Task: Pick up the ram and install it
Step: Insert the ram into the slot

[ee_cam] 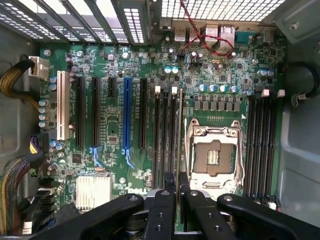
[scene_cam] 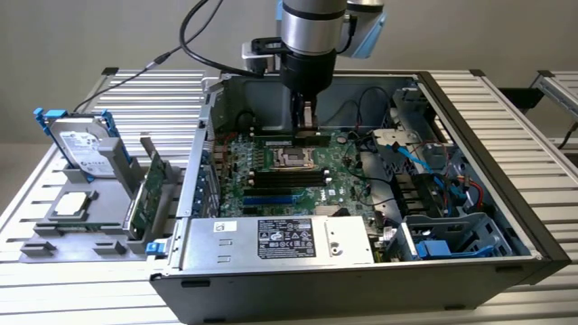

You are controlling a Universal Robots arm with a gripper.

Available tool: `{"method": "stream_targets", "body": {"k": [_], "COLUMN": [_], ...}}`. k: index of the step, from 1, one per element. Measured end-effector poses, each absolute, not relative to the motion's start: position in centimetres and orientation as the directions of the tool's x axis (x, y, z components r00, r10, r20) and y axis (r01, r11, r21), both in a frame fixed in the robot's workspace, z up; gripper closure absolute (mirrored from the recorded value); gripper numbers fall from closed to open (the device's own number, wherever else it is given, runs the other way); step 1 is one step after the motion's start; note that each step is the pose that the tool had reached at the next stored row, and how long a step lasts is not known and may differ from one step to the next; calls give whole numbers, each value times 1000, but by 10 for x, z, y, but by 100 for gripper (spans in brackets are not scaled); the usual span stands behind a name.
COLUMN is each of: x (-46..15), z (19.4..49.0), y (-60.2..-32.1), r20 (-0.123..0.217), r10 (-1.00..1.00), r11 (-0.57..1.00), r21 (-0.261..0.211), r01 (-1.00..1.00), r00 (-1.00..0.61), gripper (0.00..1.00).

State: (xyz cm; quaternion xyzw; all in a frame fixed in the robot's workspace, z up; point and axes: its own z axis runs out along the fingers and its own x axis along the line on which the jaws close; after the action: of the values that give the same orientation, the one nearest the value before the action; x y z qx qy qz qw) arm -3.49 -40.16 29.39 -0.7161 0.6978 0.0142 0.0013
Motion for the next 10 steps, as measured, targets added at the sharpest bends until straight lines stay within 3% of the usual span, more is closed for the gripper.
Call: {"method": "stream_targets", "body": {"k": [10], "x": [-35], "z": [276], "y": [-402], "r20": [-22], "r10": [-999], "r11": [-35], "r21": [18], "r01": [-999], "r00": [34], "gripper": [86]}}
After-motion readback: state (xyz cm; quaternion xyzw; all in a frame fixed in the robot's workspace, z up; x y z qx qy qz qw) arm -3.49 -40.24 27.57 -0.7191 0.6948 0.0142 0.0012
